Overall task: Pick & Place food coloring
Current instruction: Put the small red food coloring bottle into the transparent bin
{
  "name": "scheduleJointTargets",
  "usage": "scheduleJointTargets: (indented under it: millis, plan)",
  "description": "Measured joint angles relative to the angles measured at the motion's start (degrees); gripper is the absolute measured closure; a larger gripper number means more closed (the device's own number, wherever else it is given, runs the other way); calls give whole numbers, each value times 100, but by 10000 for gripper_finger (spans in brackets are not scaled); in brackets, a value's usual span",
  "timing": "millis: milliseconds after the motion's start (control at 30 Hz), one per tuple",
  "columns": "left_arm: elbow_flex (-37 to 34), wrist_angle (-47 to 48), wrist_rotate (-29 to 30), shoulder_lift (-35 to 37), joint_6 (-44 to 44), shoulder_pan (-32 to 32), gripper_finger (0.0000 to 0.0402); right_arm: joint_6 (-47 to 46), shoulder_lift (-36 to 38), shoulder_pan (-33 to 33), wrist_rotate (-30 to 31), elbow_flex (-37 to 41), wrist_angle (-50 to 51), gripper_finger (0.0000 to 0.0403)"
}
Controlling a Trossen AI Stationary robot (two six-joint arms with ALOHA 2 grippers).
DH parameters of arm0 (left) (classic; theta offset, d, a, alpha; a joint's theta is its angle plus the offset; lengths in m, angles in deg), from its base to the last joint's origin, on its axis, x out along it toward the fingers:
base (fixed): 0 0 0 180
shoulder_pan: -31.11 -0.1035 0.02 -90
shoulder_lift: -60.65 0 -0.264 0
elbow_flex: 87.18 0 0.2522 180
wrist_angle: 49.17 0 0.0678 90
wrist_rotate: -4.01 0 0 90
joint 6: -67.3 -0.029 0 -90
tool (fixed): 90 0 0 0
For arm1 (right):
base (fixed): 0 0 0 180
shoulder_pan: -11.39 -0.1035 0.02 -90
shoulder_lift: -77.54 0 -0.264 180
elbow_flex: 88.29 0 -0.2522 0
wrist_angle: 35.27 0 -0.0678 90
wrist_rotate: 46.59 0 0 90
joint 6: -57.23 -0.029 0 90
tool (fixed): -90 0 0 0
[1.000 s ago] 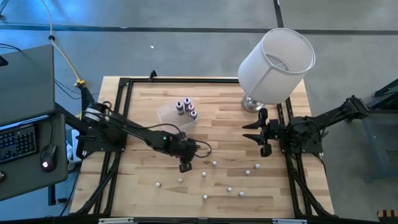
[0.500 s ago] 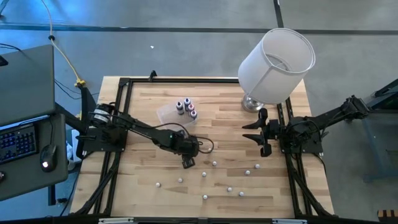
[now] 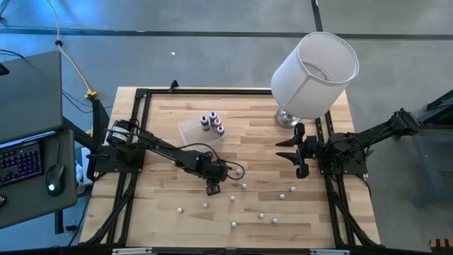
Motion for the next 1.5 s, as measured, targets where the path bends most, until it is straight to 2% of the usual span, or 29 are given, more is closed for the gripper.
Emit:
scheduleJointTargets:
  millis: [200,367,433,533,600,700,833,933,1033,1167,1267,1500]
  plan:
    - [602,1657,-79,283,-257,0,261,0,0,0,-1,0,-2,261]
    - [1303,3923,60,465,-84,0,261,-1,0,0,25,0,9,261]
    - [1491,4809,363,593,78,3,261,-1,-2,0,30,0,45,261]
    - [1566,5994,1236,983,794,46,261,-41,-4,0,35,0,60,261]
    - [1460,6394,1559,1391,1313,51,261,-96,-7,0,38,0,91,261]
    - [974,6070,1157,2239,1301,77,261,-147,-7,0,40,0,126,261]
    - [-147,5390,513,3557,1252,157,261,-143,-7,-1,40,0,125,261]
    - [-1130,4807,556,4456,2201,149,261,-141,-7,0,41,0,127,261]
    - [-1980,4144,727,5153,2309,146,261,-111,-6,-1,41,0,127,261]
    - [-2786,3401,696,5582,1733,151,261,64,-4,0,41,0,98,261]
    - [-3195,3020,797,5690,1757,151,261,246,-4,-2,43,0,77,261]
    - [-3522,2089,1017,5438,2993,149,261,303,4,-2,558,0,-50,261]
